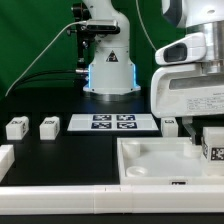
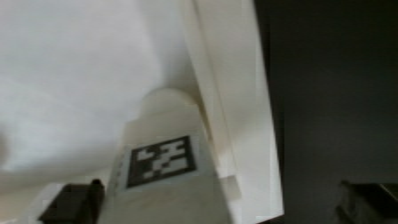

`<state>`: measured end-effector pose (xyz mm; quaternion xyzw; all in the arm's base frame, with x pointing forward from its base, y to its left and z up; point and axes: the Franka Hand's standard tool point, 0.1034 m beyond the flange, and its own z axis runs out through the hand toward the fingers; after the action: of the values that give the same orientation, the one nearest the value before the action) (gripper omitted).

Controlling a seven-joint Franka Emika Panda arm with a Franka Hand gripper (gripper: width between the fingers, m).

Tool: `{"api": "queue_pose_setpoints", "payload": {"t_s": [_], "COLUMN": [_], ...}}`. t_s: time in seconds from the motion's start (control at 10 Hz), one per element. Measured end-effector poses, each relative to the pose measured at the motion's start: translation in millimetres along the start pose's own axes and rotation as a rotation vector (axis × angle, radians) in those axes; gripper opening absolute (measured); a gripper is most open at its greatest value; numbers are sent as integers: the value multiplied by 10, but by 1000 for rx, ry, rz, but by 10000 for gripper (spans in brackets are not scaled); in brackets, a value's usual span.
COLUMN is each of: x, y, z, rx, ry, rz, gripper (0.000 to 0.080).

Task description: Assemble one leg

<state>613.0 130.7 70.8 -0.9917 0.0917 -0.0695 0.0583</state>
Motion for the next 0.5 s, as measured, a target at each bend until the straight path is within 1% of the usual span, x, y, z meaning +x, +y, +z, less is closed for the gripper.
{"api": "queue_pose_setpoints", "payload": {"t_s": [0.1,0.2,0.4,0.5], "x": [17,27,45,54], "y": [52,77,121,144], "z": [1,-1,-5,-6], "rx": [-2,-3,-8,-9], "ry": [0,1,1,1], "rz": [-102,-176,-415,-415], "gripper": [648,648,648,648]}}
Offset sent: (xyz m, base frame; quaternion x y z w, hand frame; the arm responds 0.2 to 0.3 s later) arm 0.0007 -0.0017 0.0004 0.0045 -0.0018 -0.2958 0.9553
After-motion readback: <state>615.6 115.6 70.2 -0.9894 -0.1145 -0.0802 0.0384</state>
